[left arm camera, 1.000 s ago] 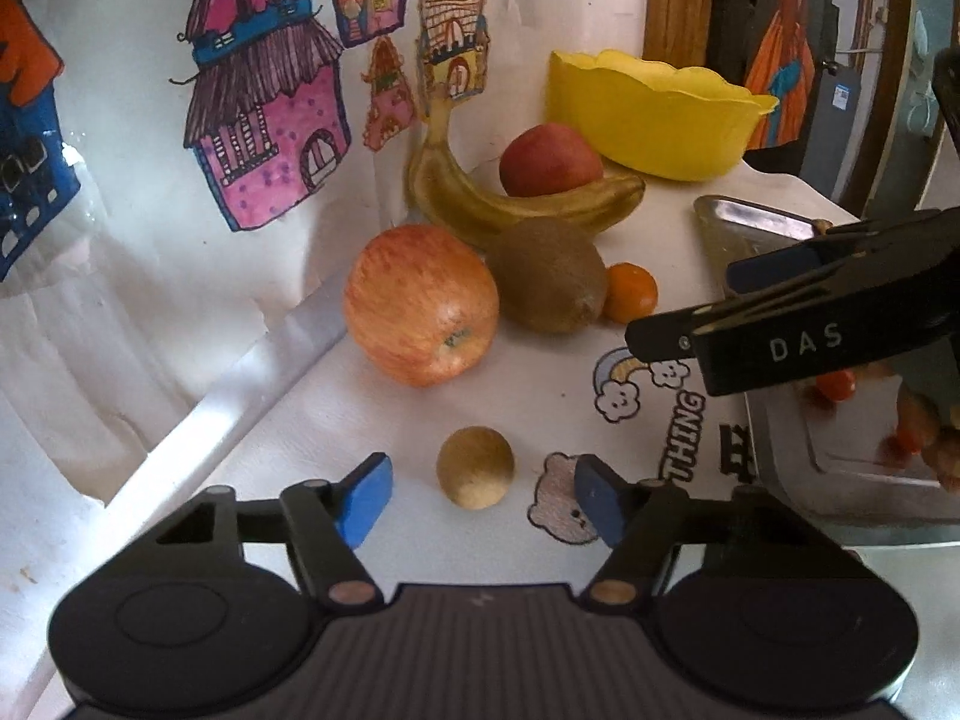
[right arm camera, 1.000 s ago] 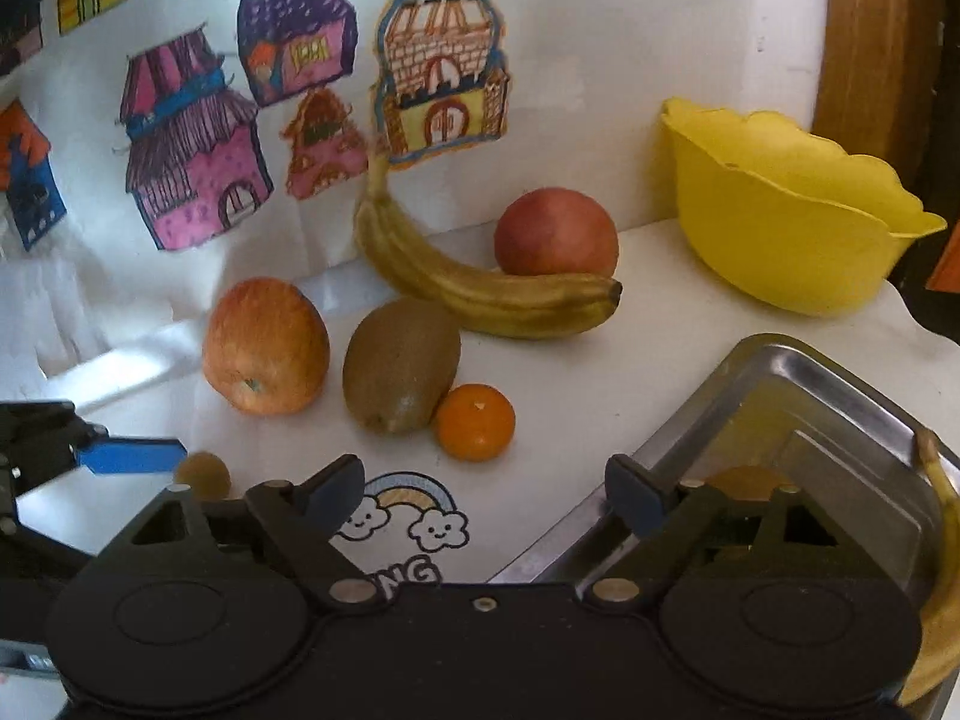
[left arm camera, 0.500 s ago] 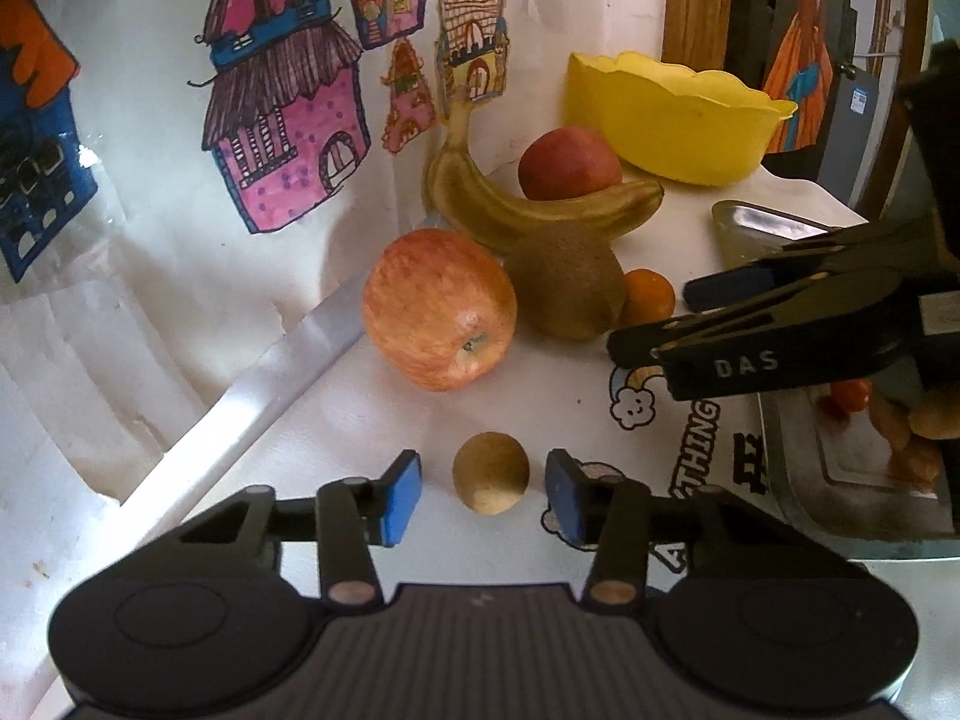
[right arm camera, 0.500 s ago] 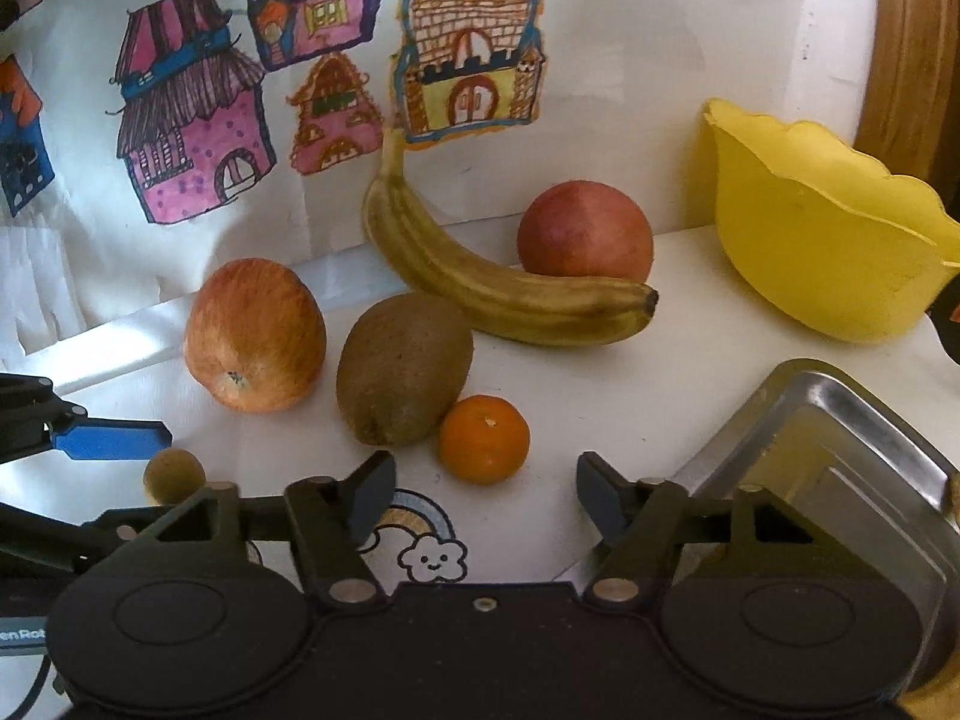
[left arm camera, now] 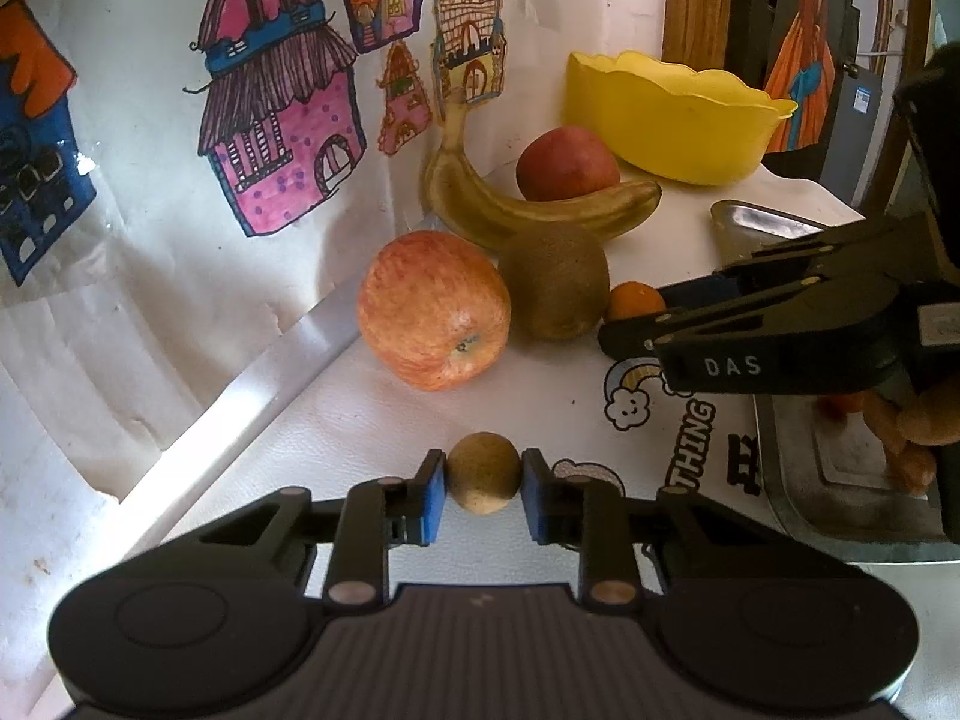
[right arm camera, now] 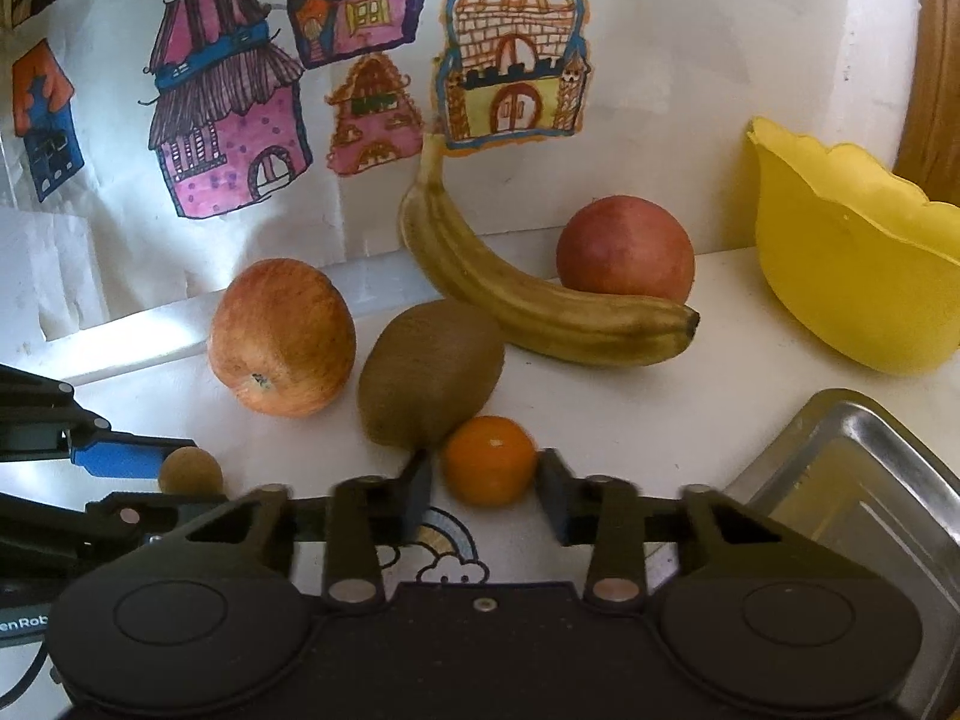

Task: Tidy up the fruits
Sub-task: 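Grasp the small tan round fruit with the left tool while the right tool grasps the mandarin, then carry the tan fruit and the mandarin in both tools to the steel tray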

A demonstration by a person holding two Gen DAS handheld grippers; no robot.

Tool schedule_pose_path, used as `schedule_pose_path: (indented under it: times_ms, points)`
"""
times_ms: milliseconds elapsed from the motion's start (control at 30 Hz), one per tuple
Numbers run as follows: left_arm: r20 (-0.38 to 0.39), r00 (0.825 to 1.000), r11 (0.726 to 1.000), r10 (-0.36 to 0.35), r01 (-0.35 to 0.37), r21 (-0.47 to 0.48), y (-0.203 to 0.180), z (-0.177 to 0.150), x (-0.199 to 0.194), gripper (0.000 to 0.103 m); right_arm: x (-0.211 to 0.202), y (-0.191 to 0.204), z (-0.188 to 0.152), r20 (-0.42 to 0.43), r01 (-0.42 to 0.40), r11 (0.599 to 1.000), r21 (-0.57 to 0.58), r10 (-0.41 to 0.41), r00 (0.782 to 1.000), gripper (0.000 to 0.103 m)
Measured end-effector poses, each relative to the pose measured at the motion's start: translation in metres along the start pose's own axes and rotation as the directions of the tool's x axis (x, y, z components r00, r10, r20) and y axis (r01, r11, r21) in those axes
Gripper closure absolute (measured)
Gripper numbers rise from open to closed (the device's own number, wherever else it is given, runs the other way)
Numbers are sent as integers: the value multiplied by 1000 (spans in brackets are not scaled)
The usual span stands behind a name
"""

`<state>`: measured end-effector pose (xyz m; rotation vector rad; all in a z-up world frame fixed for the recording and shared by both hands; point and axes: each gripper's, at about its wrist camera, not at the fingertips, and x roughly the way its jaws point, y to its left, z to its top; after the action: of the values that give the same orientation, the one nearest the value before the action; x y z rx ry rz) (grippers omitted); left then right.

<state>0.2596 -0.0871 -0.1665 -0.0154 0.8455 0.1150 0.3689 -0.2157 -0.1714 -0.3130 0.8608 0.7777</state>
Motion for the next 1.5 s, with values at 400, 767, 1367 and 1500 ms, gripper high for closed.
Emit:
schedule_pose_path:
  times_ms: [400, 767, 1367, 1500]
  points:
    - [2, 1000, 1000, 1, -1, 13, -2, -1, -2, 75, -30, 25, -20, -15, -38, 998, 46, 39, 999, 68]
    - [11, 1000, 999, -7, 7, 35, -11, -6, -15, 75, -54, 39, -28, -7, -1, 996, 86, 2, 1000, 68]
    - [71, 983, 976, -167, 155, 152, -88, 6, -30, 75, -136, 4, -63, 26, 169, 958, 230, -179, 983, 68]
    - [80, 978, 968, -192, 175, 182, -114, 8, -24, 75, -152, -14, -79, 23, 221, 933, 283, -237, 971, 68]
